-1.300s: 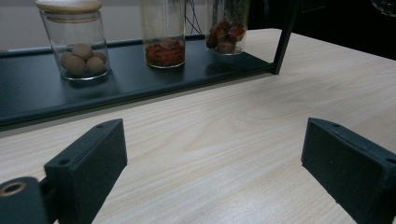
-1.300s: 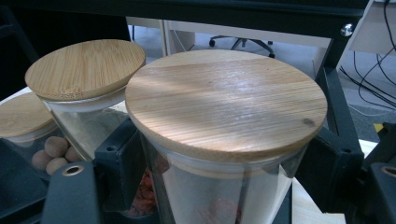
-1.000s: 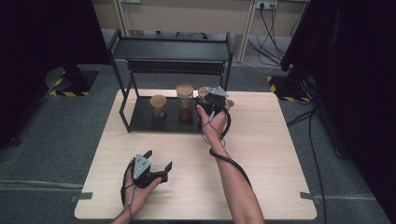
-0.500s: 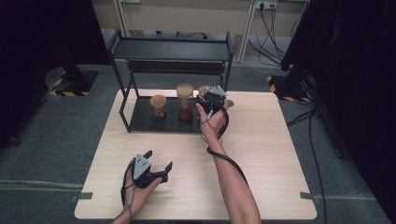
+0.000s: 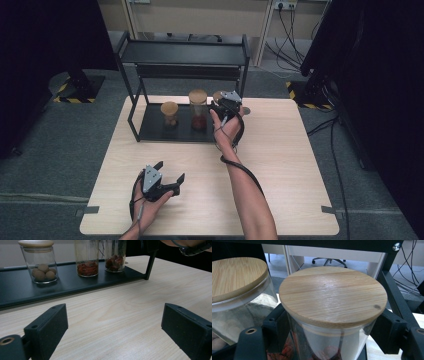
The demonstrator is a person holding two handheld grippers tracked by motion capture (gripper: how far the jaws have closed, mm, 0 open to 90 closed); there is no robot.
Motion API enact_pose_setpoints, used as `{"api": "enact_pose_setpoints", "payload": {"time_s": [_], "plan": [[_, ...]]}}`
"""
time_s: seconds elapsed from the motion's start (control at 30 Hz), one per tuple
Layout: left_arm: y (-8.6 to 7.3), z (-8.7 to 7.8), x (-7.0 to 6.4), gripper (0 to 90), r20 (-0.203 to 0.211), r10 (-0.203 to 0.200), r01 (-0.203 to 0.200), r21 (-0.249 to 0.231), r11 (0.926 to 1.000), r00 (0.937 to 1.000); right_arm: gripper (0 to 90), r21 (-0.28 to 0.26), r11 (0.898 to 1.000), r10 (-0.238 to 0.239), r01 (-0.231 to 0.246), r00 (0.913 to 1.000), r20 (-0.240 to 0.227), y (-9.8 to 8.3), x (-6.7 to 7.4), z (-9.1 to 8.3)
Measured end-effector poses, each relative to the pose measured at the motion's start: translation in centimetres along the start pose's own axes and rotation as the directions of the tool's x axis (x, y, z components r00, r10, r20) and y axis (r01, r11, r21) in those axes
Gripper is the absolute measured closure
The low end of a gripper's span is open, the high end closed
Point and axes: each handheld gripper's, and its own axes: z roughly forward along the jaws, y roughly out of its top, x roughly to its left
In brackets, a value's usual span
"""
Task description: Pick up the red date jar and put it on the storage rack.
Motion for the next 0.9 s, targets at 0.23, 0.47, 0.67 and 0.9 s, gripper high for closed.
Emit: {"api": "enact_pose_setpoints", "payload": {"time_s": [0.23,0.47,0.67,0.9], "plan": [[0.0,0.01,-0.04,6.3,-0.001,0.002,-0.002,-0.001,1.0,1.0,25.4,-0.006,1.0,-0.012,0.012,0.9999,-0.001,-0.19,0.1,-0.08],[-0.01,0.01,-0.1,6.3,-0.001,0.004,-0.004,-0.002,1.0,1.0,25.3,-0.012,1.0,-0.018,0.018,0.9998,-0.007,-0.51,0.15,-0.23],[0.0,0.02,-0.11,6.3,0.001,0.003,-0.003,-0.001,1.0,1.0,24.9,-0.001,1.0,-0.026,0.026,0.9996,-0.013,-0.37,0.1,-0.23],[0.0,0.02,-0.12,6.3,0.001,0.002,-0.002,-0.001,1.0,1.0,18.5,0.002,1.0,-0.016,0.016,0.9996,-0.025,-0.29,0.1,-0.37]]}}
